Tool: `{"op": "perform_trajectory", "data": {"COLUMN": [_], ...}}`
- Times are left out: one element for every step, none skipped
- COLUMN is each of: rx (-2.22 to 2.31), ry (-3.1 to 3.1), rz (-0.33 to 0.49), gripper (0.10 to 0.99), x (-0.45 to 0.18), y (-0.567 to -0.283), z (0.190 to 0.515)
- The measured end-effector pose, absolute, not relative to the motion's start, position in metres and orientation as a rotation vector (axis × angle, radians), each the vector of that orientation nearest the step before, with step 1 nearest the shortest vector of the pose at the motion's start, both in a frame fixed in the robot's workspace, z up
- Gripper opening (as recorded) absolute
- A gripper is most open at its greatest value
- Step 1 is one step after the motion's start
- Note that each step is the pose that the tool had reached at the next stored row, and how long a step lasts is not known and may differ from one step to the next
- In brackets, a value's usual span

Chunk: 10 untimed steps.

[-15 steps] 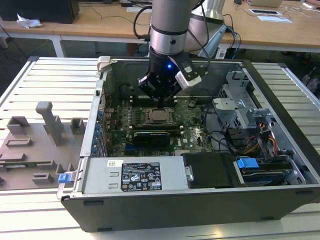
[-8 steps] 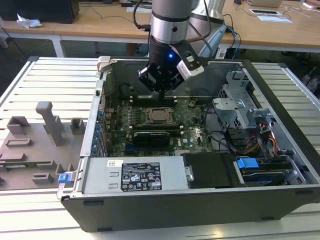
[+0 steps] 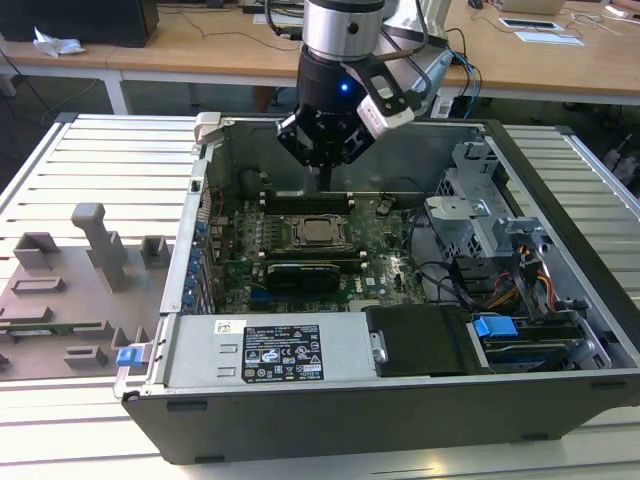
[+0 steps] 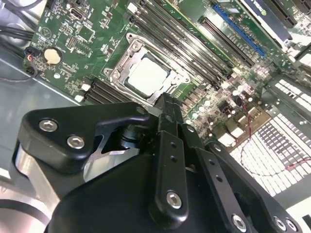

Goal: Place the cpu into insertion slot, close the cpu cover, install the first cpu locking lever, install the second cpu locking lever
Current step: 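Install the second cpu locking lever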

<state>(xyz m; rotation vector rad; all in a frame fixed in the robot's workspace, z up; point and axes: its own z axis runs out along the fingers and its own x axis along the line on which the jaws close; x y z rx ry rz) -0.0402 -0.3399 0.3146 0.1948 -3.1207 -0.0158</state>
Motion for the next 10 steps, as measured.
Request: {"op": "perform_trajectory", "data": {"rx": [0.195,0.195,0.195,0.195,0.195,0.195,0.195,0.195,0.195,0.195], "ry": [-3.121,-3.121,-3.121,-3.121,-3.121,-3.121,-3.121,-3.121,-3.121,-3.121], "rz": [-0.014,-0.013,-0.012,-0.012,-0.011,-0.012,-0.012,-0.012,-0.011,-0.012], "gripper": [0.106,0.106,0.106,0.106,0.106,0.106,0.106,0.106,0.106,0.106], "x": [-0.040,-0.040,-0.040,-0.040,-0.040,-0.040,-0.040,-0.040,-0.040,-0.040], "y": [-0.340,-0.340,-0.340,-0.340,-0.340,-0.340,-0.340,-0.340,-0.340,-0.340], "z": [0.318,0.321,0.325,0.328,0.330,0.330,0.330,0.330,0.331,0.331]}}
